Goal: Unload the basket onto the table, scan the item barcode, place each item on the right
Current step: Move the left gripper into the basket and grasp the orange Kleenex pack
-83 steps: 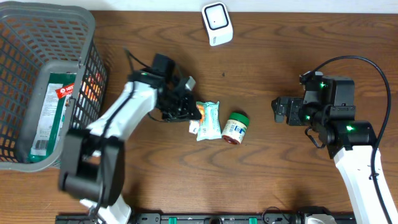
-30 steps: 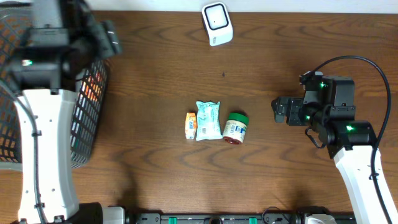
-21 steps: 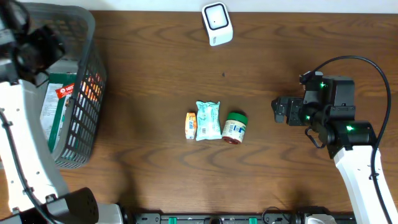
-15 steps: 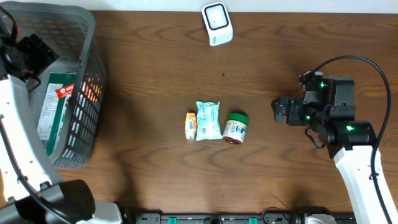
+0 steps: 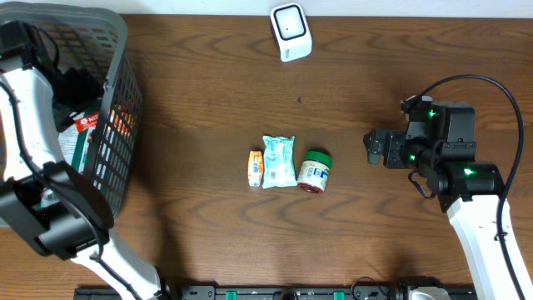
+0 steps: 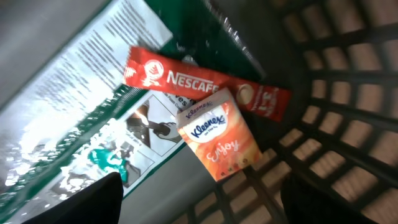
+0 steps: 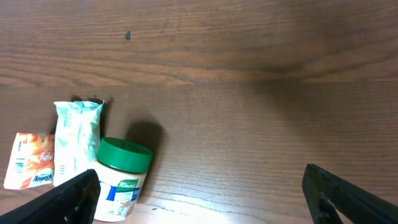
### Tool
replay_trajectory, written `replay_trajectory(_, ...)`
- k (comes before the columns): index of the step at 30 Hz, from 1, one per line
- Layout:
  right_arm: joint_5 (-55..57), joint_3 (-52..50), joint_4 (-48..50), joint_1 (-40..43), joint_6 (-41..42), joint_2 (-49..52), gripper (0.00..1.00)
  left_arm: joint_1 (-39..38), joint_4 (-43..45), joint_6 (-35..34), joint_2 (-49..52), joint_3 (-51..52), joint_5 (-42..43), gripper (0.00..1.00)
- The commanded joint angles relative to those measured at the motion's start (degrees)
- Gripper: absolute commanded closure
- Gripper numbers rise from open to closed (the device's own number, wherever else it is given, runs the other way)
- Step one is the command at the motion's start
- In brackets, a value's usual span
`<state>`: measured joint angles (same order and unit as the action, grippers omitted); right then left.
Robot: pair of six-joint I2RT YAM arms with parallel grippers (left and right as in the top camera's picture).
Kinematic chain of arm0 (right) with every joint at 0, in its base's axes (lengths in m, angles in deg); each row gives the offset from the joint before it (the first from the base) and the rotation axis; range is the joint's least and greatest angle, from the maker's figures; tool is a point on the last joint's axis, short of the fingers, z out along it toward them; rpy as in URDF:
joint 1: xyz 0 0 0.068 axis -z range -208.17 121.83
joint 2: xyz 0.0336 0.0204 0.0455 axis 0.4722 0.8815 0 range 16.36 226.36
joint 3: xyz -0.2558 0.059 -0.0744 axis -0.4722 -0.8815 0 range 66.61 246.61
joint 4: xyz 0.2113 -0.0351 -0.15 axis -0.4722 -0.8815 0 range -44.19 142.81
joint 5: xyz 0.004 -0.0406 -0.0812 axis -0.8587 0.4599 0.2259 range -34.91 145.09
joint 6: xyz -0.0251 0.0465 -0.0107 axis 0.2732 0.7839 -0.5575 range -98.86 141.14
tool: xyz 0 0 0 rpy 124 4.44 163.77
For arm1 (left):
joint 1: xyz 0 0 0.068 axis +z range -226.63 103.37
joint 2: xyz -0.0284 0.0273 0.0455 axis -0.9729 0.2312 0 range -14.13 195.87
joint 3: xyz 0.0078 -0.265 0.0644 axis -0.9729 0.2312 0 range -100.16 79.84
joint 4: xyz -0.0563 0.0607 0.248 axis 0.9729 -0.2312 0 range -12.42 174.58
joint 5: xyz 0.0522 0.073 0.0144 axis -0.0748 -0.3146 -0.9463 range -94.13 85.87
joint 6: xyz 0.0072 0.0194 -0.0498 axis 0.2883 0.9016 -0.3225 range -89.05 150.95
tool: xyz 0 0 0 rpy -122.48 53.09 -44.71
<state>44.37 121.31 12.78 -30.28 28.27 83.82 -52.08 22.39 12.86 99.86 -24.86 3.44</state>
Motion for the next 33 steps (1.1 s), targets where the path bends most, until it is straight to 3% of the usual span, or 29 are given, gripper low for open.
replay_trajectory(1, -0.3, 1.0, -0.1, -0.1, -0.3, 0.2, 0.01, 0.1, -0.1, -0.3, 3.1, 0.0, 0.8, 0.23)
replay_trajectory(5, -0.3, 1.0, -0.1, -0.1, -0.3, 0.2, 0.01, 0.1, 0.2, -0.2, 6.3, 0.0, 0.8, 0.28)
replay_trajectory(10, -0.3, 1.0, -0.1, -0.1, -0.3, 0.2, 0.01, 0.1, 1.4, -0.2, 9.5, 1.1, 1.1, 0.46)
replay_trajectory(19, -0.3, 1.0, -0.1, -0.1, -0.3, 0.2, 0.01, 0.1, 7.0, -0.2, 10.8, 5.6, 1.1, 0.64)
replay_trajectory(25, -0.3, 1.0, -0.1, -0.1, -0.4, 0.2, 0.01, -0.1, 11.8, -0.3, 10.8, 10.4, 1.1, 0.66)
replay_trajectory(26, -0.3, 1.0, -0.1, -0.1, -0.3, 0.2, 0.01, -0.2, 12.5, -0.2, 10.8, 11.1, 1.6, 0.76)
replay_trajectory(27, -0.3, 1.0, -0.1, -0.1, -0.4, 0.2, 0.01, -0.2, 12.7, -0.2, 10.8, 11.5, 2.6, 0.92)
replay_trajectory(33, -0.3, 1.0, -0.1, -0.1, -0.3, 0.2, 0.01, 1.0, 13.0, -0.2, 7.5, 10.2, 5.5, 0.92)
